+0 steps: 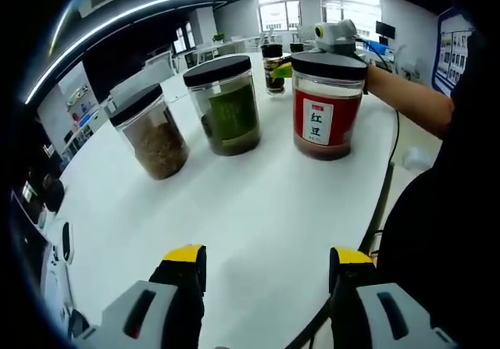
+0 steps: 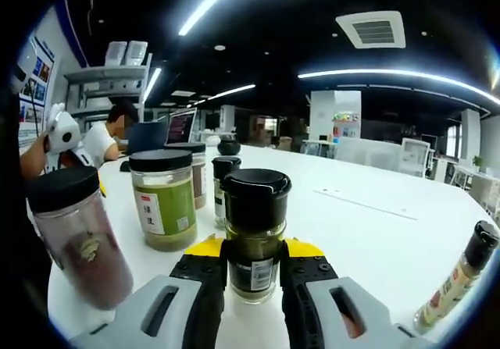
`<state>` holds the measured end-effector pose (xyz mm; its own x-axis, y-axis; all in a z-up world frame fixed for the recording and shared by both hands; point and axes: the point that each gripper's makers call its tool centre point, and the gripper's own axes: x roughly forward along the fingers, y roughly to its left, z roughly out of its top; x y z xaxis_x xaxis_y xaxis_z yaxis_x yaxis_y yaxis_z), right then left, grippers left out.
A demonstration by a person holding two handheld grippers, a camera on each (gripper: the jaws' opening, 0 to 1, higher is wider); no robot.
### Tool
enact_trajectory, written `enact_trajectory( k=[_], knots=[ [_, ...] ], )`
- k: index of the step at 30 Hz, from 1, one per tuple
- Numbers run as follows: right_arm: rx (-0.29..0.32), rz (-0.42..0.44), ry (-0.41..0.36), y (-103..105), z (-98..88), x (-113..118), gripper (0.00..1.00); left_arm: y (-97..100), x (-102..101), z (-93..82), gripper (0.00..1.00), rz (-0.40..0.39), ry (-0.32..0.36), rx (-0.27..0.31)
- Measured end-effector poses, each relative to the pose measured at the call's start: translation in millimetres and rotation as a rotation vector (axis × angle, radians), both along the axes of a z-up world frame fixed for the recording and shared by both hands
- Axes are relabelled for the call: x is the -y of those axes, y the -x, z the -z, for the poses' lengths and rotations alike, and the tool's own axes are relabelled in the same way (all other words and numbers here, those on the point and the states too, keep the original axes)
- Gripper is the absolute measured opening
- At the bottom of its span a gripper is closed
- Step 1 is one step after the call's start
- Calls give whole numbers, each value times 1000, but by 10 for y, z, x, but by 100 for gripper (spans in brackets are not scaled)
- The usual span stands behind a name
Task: Pick up the mixed condiments and ingredients on the table and sort them into separate groups
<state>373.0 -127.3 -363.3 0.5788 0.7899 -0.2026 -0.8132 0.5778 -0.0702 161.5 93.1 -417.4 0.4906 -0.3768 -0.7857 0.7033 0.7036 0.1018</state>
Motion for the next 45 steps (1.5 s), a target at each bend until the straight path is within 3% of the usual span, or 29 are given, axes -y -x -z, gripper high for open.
enact_trajectory(
  k=[11,23,45],
  knots=[
    [18,63,34,-6,-13,385,27,-7,16,8,64,12,-1,-6],
    [-9,126,6,105,39,772,27,-12,15,28,64,17,0,-9],
    [-9,333,12,49,28,1572,27,-33,90,40,64,43,4,-5]
  ],
)
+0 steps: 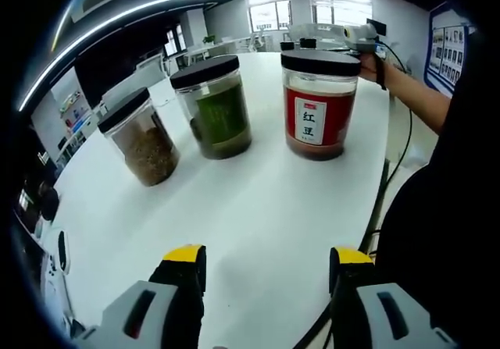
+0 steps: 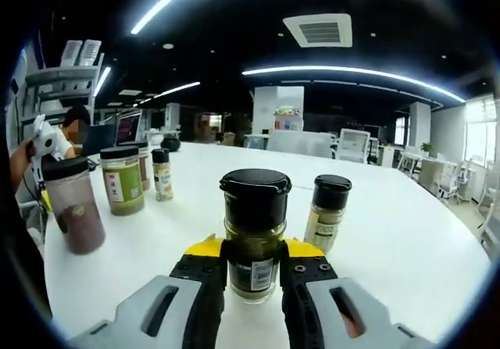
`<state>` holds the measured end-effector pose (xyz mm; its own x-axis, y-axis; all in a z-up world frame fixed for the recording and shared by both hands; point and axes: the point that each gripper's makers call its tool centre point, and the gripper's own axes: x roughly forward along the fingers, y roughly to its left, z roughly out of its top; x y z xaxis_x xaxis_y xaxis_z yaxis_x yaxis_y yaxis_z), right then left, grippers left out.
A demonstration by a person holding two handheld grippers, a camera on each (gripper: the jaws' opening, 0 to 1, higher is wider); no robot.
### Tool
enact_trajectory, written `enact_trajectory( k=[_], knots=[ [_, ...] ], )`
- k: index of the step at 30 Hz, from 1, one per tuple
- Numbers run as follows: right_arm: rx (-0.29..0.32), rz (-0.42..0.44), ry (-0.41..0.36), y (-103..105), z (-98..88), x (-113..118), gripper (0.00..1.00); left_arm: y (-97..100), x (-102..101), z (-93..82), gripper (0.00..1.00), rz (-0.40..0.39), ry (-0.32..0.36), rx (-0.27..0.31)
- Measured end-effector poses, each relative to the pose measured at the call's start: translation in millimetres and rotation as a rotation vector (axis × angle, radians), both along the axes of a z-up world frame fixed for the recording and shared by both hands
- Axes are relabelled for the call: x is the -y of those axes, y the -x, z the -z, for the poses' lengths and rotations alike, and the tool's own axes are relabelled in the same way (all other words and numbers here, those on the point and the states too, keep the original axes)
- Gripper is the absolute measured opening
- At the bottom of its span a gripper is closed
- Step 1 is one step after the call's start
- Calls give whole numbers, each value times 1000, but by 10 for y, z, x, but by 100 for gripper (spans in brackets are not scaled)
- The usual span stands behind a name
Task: Pick up the mixed condiments and ingredients on the table and sort them into separate groups
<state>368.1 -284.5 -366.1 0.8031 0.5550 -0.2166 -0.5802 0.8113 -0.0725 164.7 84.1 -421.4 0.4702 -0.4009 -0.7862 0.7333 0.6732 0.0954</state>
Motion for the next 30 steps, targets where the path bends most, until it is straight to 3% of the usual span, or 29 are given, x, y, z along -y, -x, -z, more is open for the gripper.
enact_trajectory(
  k=[14,30],
  knots=[
    [-13,189,-16,-249,39,494,27,5,66,-12,64,33,-8,3],
    [-6,291,-31,-600,-15,717,27,5,-4,-69,65,6,2,32]
  ],
)
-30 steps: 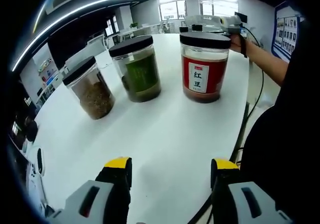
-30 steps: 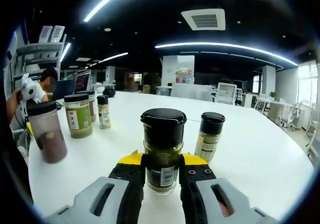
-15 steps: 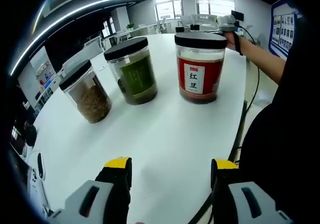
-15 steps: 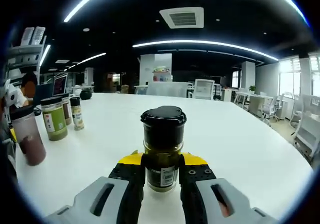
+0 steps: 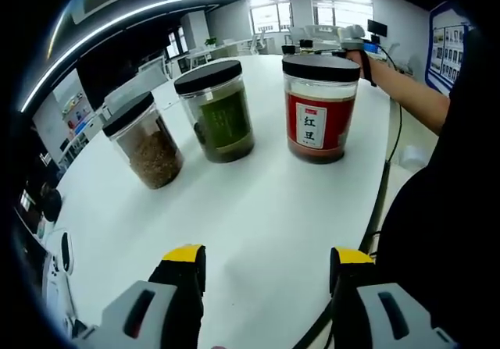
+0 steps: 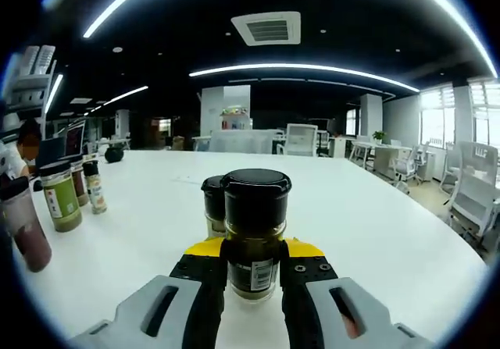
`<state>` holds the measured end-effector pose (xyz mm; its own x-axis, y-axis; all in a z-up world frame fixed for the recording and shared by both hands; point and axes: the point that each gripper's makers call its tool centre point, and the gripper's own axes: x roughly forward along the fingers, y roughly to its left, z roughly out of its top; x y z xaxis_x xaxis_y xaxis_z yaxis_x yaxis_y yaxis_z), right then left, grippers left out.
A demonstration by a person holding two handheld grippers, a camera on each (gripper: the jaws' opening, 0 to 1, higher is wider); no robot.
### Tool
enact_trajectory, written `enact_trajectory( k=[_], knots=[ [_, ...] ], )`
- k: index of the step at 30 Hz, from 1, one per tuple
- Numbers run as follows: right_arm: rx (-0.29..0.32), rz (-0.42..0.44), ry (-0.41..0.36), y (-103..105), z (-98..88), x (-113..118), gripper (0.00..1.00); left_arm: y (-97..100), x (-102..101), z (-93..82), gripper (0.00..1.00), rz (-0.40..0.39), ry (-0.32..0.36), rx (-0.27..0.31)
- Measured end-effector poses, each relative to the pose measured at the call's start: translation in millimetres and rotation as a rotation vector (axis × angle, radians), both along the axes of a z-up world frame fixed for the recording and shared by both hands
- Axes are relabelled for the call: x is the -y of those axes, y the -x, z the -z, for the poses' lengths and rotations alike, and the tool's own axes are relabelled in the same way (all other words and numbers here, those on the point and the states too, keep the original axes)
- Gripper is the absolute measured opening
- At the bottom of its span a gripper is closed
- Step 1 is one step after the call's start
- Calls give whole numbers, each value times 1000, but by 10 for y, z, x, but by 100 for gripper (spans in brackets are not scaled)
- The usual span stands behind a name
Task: Pick up the mixed condiments and ingredients on the table and sort them into separate groups
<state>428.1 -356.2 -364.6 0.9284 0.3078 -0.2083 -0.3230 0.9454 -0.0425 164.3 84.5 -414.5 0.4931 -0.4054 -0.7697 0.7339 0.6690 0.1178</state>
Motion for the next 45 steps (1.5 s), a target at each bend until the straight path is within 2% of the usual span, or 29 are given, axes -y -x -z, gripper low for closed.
enact_trajectory(
  k=[2,5,7,13,19,25,29,45],
  knots=[
    [3,20,26,-40,1,32,27,17,19,-8,66,16,-4,8],
    [0,36,-13,-104,-2,53,27,23,33,-11,66,23,-2,8],
    [-7,51,-7,-148,28,79,27,24,36,-14,66,24,0,10],
    [-2,62,30,-235,62,102,27,21,4,-2,66,10,-4,2],
    [-18,65,26,-314,127,149,27,29,6,5,66,10,-6,-3],
    [-31,55,31,-336,186,139,27,33,-8,26,66,0,-8,-12],
    [-27,50,2,-333,186,129,27,28,-6,25,66,0,-9,-13],
    [-8,42,19,-325,189,92,27,42,-47,65,65,-9,-5,-22]
  ],
)
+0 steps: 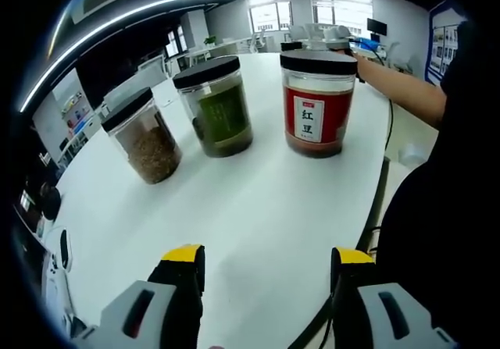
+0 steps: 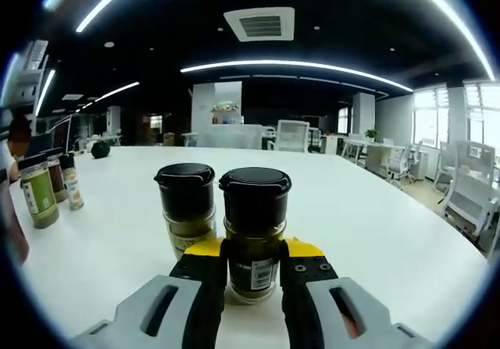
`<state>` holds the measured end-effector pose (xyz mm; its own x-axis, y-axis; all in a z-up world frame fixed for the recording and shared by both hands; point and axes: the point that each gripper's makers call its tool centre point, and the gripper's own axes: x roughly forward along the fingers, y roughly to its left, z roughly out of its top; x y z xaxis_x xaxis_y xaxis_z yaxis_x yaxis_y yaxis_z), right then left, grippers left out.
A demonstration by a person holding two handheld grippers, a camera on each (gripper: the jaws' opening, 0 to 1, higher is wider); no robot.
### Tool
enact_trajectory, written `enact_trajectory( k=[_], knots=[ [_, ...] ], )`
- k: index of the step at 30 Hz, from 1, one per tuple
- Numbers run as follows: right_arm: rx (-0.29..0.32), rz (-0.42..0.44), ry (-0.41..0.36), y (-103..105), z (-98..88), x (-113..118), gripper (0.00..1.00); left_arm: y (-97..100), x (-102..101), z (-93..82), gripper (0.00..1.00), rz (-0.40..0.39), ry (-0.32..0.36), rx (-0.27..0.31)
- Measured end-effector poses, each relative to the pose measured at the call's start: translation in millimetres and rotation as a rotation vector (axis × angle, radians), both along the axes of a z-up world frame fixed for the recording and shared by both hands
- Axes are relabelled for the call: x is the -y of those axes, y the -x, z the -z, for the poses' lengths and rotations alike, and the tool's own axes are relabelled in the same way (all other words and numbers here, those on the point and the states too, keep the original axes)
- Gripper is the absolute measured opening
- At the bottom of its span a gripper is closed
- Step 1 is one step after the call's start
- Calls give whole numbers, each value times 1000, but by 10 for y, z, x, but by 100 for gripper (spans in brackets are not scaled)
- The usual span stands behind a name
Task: Pick up the mixed condiments and ingredients on the table and sort them into separate groups
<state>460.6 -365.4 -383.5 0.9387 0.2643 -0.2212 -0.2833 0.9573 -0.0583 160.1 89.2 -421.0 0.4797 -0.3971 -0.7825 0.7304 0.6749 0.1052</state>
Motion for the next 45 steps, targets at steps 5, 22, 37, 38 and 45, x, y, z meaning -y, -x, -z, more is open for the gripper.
enact_trajectory(
  k=[5,22,37,38,45],
  knots=[
    [7,-4,19,5,3,-9,28,-15,-20,-1,65,-13,6,0],
    [-89,13,31,402,127,219,29,-21,49,-43,66,25,15,16],
    [108,75,-96,476,-775,401,29,-17,53,-49,66,18,15,17],
    [120,65,-95,482,-818,367,29,-12,58,-54,66,20,14,17],
    [215,9,-119,533,-1149,190,30,-19,48,-86,66,13,19,27]
  ],
)
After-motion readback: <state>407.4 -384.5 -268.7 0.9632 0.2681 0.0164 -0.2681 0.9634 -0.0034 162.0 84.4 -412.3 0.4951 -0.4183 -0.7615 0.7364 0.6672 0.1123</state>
